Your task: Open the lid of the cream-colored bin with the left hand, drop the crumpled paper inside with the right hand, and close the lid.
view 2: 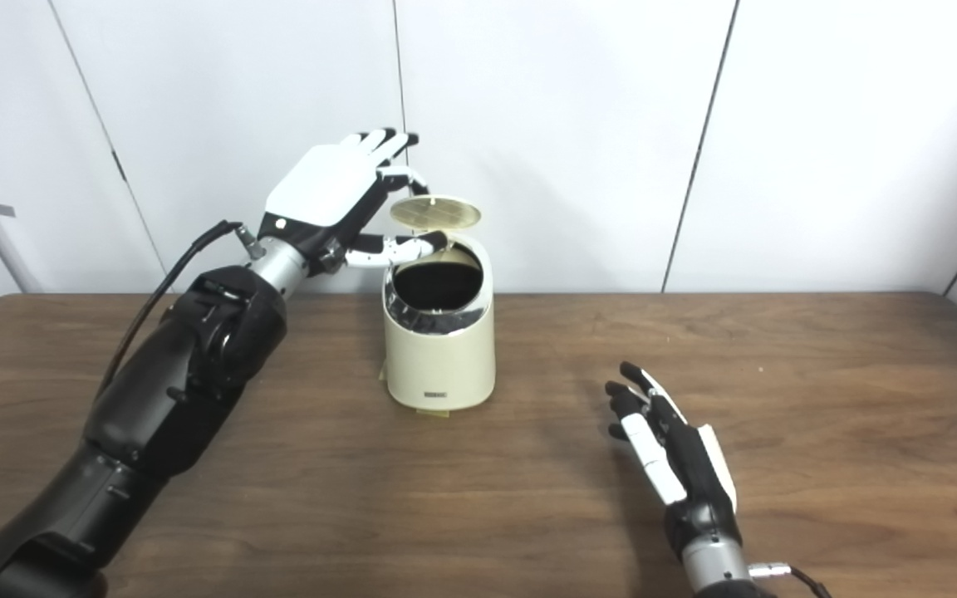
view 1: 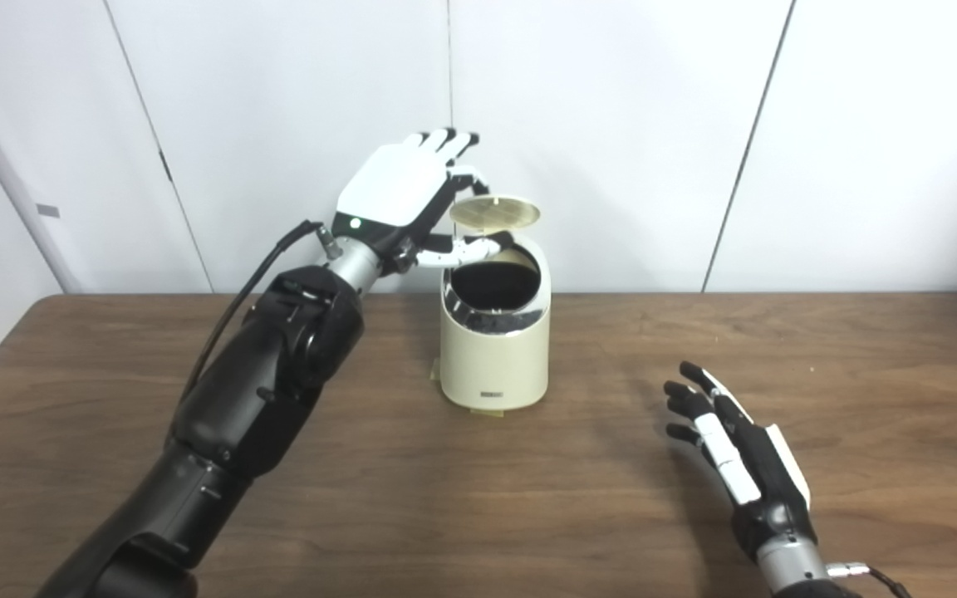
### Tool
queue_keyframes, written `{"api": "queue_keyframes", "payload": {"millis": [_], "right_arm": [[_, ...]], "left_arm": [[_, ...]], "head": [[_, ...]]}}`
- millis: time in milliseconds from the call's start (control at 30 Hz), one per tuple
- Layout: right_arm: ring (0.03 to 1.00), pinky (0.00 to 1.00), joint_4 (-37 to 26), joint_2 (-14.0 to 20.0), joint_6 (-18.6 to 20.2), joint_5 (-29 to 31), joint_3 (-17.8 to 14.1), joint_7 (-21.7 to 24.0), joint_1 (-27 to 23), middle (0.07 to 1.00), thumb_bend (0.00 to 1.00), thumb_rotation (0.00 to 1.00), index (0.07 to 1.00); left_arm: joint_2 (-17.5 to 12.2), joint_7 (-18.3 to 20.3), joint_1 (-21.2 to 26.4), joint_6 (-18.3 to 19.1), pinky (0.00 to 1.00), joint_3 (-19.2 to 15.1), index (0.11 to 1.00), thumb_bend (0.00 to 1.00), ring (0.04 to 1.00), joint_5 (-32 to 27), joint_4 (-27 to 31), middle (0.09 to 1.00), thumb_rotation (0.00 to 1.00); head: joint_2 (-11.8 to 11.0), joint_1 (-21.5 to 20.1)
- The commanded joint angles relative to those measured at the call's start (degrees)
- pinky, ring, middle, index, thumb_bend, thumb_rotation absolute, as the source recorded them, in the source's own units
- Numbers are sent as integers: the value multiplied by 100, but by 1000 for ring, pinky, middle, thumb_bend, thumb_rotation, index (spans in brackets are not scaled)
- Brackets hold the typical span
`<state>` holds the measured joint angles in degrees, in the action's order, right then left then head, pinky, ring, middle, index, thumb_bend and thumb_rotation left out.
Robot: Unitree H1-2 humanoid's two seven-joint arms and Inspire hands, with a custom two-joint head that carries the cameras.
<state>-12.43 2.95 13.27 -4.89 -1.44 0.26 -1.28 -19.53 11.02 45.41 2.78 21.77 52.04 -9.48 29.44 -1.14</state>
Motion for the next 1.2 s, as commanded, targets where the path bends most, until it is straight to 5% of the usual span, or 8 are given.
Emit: {"api": "queue_keyframes", "payload": {"millis": [0,367,767,1000,1167], "right_arm": [[840,736,-143,84,-315,-218,51,-98,-148,824,657,830,891],[816,682,-90,195,-386,-837,216,-300,-132,820,517,754,894],[797,675,-83,186,-277,-1100,268,-350,-127,815,564,749,892],[792,684,-56,134,-324,-1000,235,-353,-103,810,565,765,889],[790,683,-165,112,-243,-1044,256,-349,-83,808,571,773,884]], "left_arm": [[-50,28,287,5,964,-59,696,606,1000,-13,133,964,847],[120,299,-8,110,883,-258,644,602,978,-399,453,902,823],[451,380,-551,175,826,-378,632,610,946,-946,713,890,839],[327,377,-671,37,860,32,671,627,965,-510,514,917,861],[169,27,-652,-222,877,466,669,634,957,229,288,904,881]], "head": [[7,-14],[75,-66],[154,-126],[182,-155],[231,-147]]}}
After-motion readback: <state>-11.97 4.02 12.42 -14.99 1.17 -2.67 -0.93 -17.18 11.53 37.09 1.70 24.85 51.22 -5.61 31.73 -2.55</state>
